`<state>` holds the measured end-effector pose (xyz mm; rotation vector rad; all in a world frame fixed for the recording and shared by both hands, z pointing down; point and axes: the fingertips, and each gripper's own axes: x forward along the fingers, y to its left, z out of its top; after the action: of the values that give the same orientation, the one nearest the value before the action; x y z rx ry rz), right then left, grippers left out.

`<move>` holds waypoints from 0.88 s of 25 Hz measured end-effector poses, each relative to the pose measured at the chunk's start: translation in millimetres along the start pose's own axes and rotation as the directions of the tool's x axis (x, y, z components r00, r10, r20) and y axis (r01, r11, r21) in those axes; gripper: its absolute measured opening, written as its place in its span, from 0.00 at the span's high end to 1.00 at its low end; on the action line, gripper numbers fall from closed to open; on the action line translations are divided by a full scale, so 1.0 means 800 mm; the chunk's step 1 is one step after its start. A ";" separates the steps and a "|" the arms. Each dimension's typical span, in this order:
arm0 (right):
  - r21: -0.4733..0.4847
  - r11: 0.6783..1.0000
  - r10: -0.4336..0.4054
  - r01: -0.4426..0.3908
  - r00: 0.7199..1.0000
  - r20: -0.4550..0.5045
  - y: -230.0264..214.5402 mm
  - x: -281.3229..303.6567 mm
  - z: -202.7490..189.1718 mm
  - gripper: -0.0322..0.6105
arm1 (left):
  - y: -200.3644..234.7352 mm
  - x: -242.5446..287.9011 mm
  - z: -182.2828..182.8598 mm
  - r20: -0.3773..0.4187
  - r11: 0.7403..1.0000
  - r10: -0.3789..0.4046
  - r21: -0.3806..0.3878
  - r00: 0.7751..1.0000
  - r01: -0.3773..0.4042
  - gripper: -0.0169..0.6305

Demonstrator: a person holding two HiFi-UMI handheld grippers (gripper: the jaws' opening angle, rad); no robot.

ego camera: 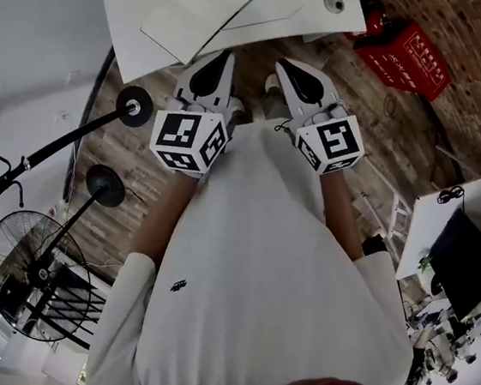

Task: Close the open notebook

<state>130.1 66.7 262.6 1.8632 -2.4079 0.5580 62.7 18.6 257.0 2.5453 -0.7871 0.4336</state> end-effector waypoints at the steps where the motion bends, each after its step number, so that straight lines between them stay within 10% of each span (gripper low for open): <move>1: 0.005 1.000 0.006 -0.006 1.000 -0.001 -0.006 0.004 0.001 0.93 | 0.000 0.006 0.001 -0.003 1.000 0.006 -0.005 1.000 -0.006 0.96; 22: 0.075 0.985 0.165 -0.156 0.977 -0.132 -0.088 0.090 -0.041 0.93 | 0.033 0.085 -0.029 -0.093 0.983 0.153 -0.091 0.984 -0.162 0.96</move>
<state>170.9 -5.0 328.9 1.6008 -2.4900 0.7568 97.0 -20.7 313.5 2.3667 -0.9580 0.5371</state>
